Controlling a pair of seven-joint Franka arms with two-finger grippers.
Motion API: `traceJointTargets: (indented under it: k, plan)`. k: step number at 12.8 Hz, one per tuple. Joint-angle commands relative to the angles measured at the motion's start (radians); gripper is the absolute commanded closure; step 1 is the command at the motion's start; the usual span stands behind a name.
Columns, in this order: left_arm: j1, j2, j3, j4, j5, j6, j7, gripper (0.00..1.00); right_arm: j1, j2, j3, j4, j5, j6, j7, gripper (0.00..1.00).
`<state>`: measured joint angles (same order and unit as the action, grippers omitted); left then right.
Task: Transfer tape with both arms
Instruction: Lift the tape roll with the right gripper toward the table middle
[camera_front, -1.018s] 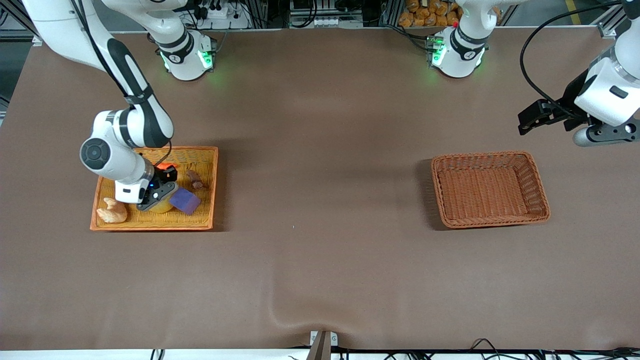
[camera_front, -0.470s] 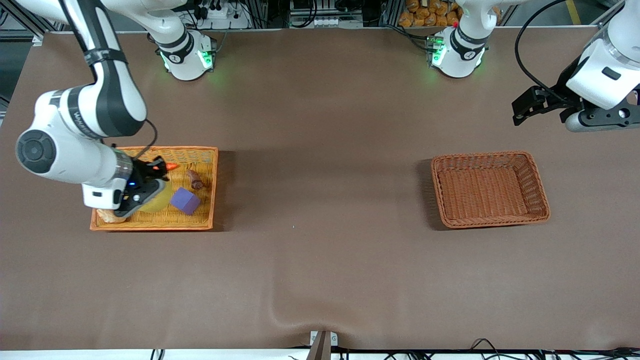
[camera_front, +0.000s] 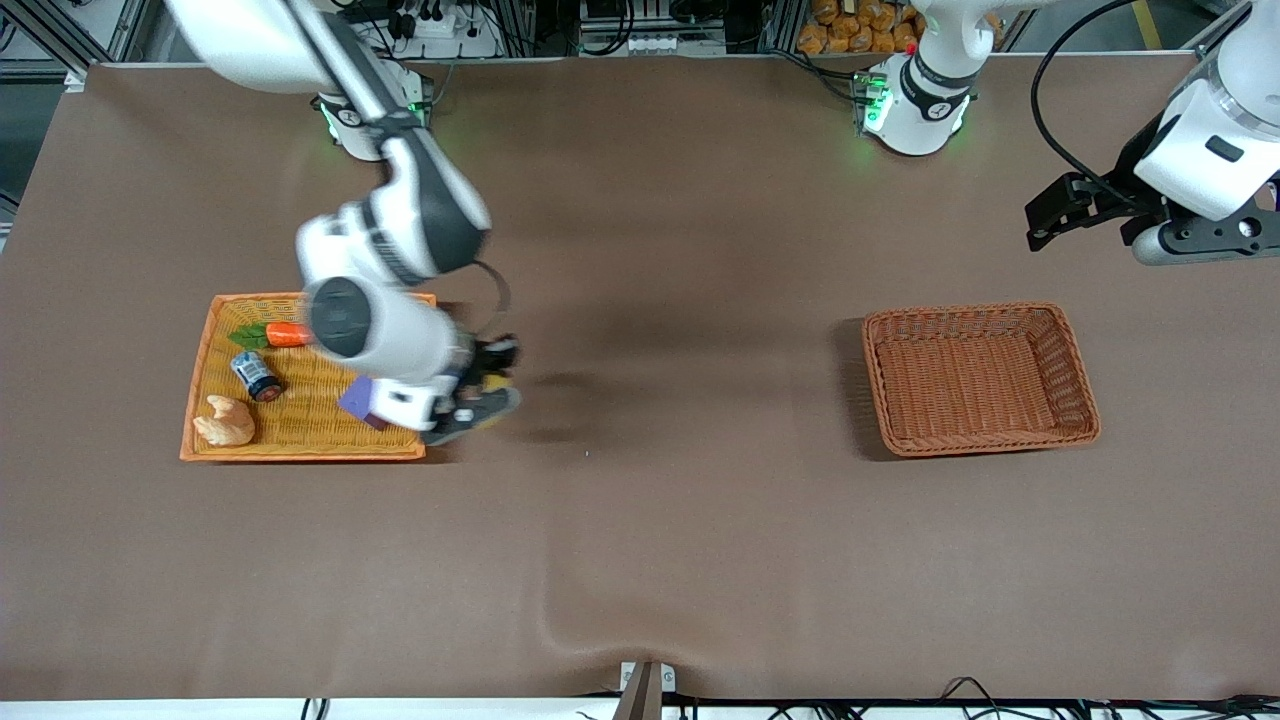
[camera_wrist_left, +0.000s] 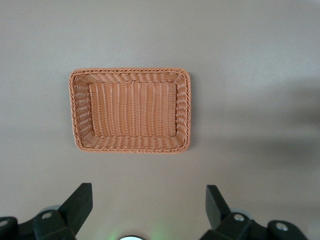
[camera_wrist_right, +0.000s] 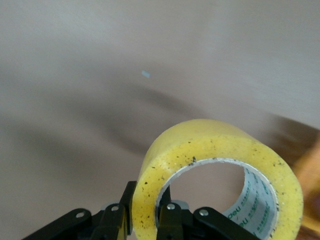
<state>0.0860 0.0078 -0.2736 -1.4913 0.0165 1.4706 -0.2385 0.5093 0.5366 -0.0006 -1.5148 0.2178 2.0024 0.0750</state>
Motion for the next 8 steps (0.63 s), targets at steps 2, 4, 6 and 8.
traceJointTargets:
  k: [2, 4, 6, 8]
  plan:
    - [0.014, -0.009, -0.001, 0.0, -0.01, -0.015, 0.024, 0.0, 0.184, 0.218, -0.018, 0.195, 0.015, 0.165, 0.338, 1.0]
    - [0.014, -0.009, -0.001, 0.0, -0.01, -0.015, 0.024, 0.0, 0.209, 0.253, -0.021, 0.196, -0.001, 0.171, 0.356, 1.0]
    - [0.011, -0.009, -0.004, 0.0, -0.01, -0.015, 0.024, 0.0, 0.235, 0.287, -0.021, 0.196, 0.0, 0.244, 0.383, 1.0]
    - [0.011, -0.009, -0.006, 0.0, -0.01, -0.015, 0.024, 0.0, 0.233, 0.304, -0.019, 0.193, 0.006, 0.256, 0.391, 1.0]
